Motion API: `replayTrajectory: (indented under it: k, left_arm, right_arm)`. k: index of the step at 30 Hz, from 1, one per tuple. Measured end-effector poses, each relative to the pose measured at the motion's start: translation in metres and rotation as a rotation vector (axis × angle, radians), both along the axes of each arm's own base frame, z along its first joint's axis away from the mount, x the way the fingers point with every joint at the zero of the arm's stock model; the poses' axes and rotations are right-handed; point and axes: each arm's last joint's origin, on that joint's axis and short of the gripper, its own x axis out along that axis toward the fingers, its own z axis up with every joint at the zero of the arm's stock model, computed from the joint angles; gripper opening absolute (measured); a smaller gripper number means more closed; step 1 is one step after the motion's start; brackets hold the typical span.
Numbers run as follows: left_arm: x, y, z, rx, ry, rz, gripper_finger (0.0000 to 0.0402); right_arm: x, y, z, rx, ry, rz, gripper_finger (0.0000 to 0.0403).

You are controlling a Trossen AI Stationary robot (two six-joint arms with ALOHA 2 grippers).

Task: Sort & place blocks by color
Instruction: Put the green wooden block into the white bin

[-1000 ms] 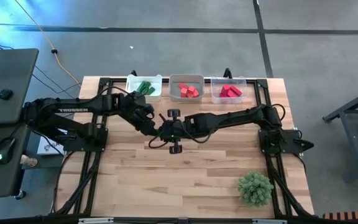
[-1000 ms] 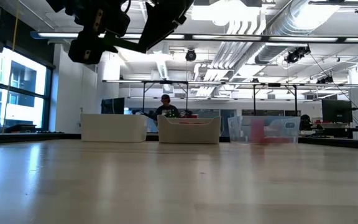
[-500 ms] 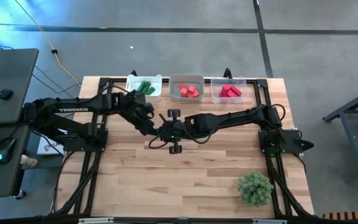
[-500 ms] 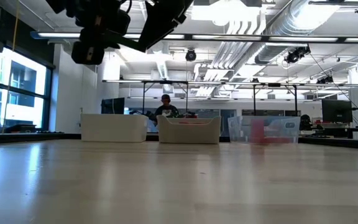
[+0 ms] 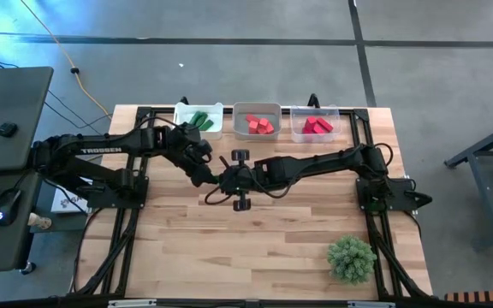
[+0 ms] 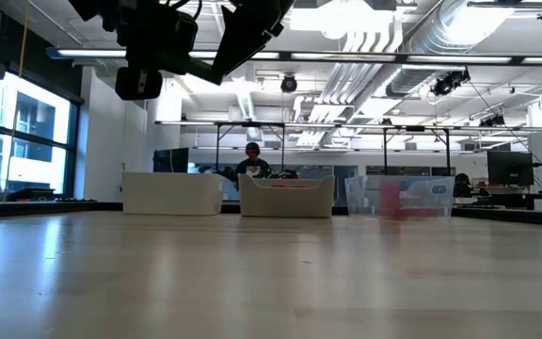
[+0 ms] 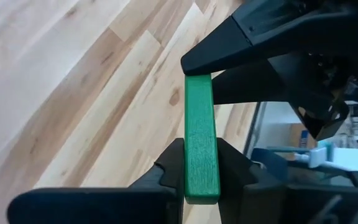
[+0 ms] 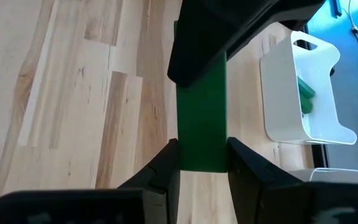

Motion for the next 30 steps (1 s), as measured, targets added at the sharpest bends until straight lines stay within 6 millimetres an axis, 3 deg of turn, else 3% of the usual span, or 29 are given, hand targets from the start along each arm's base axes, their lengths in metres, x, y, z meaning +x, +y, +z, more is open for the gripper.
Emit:
replayTrajectory:
  k: [8, 20, 30]
  left_arm:
    - [-0.002, 0.001, -0.001, 0.059, 0.008, -0.032, 0.0038]
    - [-0.005, 0.003, -0.004, 0.135, 0.026, -0.090, 0.0036]
    - [-0.022, 0.031, -0.010, 0.275, 0.147, 0.026, 0.0036]
  right_arm:
    - [0.000, 0.000, 0.000, 0.007, -0.004, -0.001, 0.0097]
    - [-0.001, -0.002, 0.000, 0.001, -0.034, -0.122, 0.0192]
    - [-0.001, -0.028, 0.002, -0.104, -0.063, -0.289, 0.0200]
